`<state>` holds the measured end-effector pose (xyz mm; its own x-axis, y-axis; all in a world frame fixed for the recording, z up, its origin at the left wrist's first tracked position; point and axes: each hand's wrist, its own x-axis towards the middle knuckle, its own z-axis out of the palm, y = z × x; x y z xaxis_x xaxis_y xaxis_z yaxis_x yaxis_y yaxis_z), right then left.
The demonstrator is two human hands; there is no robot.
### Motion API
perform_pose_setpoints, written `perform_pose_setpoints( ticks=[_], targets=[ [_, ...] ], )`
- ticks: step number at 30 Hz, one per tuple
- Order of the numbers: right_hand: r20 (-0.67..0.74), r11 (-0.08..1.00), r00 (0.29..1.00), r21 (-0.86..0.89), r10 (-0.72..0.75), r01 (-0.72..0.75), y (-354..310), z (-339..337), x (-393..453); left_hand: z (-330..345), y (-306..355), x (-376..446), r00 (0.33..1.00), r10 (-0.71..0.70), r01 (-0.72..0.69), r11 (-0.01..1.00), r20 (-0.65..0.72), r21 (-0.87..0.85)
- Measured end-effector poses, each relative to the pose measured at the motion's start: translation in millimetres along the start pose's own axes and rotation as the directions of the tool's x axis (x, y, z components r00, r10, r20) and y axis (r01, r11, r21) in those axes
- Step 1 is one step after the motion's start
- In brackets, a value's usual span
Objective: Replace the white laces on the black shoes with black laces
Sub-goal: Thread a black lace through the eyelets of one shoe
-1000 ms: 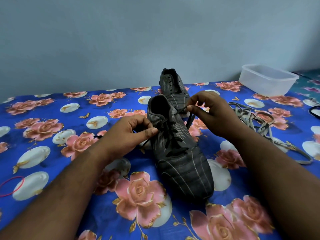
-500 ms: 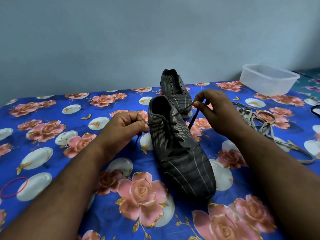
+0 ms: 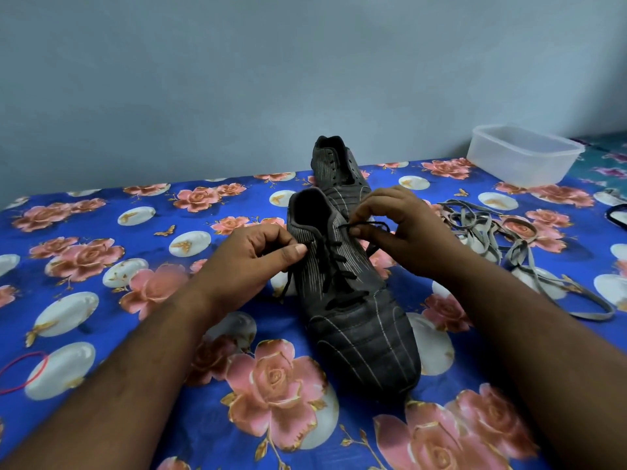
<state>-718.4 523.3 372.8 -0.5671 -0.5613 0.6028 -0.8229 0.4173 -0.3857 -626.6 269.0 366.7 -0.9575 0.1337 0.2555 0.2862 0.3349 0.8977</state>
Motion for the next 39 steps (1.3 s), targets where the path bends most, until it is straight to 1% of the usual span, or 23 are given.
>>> perform_pose_setpoints(
  ticks=[4, 9, 14, 16, 20, 25, 31, 33, 39],
  targets=[
    [-0.053, 0.998, 0.997, -0.023, 0.05, -0.052, -1.3, -2.8, -0.9, -1.7, 0.2, 0.5, 1.0, 0.013, -0.012, 0.999, -0.004, 0.043],
    [-0.064, 0.994, 0.994, -0.052, 0.089, -0.092, 1.7, -1.8, -1.1, -3.2, 2.9, 0.8, 0.999, 0.031, -0.03, 0.997, -0.01, 0.072],
    [-0.073, 0.99, 0.987, 0.021, 0.142, -0.141, 0.7, -3.5, 0.0, 0.0, 1.2, -3.1, 0.999, 0.029, -0.025, 0.992, -0.03, 0.125],
    [-0.062, 0.991, 0.991, 0.071, 0.118, -0.114, -2.3, -6.5, -0.3, 3.8, 2.6, -4.2, 0.998, 0.033, -0.025, 0.987, -0.045, 0.16],
    [-0.018, 0.988, 1.0, 0.151, 0.017, -0.014, -16.2, -6.1, 0.0, 9.2, 5.7, -4.5, 0.995, 0.061, -0.04, 0.972, -0.083, 0.233],
    [0.037, 0.986, 0.998, 0.159, -0.055, 0.048, -20.5, -2.5, 1.7, 10.8, 8.7, -5.7, 0.996, 0.044, -0.027, 0.977, -0.075, 0.211],
    [0.045, 0.983, 0.998, 0.179, -0.051, 0.043, -18.1, -2.7, 1.9, 9.0, 5.8, -5.0, 0.998, 0.035, -0.024, 0.982, -0.052, 0.189],
    [0.035, 0.986, 0.999, 0.164, -0.034, 0.028, -16.8, -1.7, 1.7, 6.2, 4.9, -4.0, 0.998, 0.034, -0.025, 0.98, -0.044, 0.195],
    [-0.043, 0.999, 0.998, 0.008, 0.048, -0.048, -8.9, 0.7, 1.0, 5.8, 1.9, -3.0, 0.996, 0.076, -0.056, 0.946, -0.049, 0.32]
  ],
)
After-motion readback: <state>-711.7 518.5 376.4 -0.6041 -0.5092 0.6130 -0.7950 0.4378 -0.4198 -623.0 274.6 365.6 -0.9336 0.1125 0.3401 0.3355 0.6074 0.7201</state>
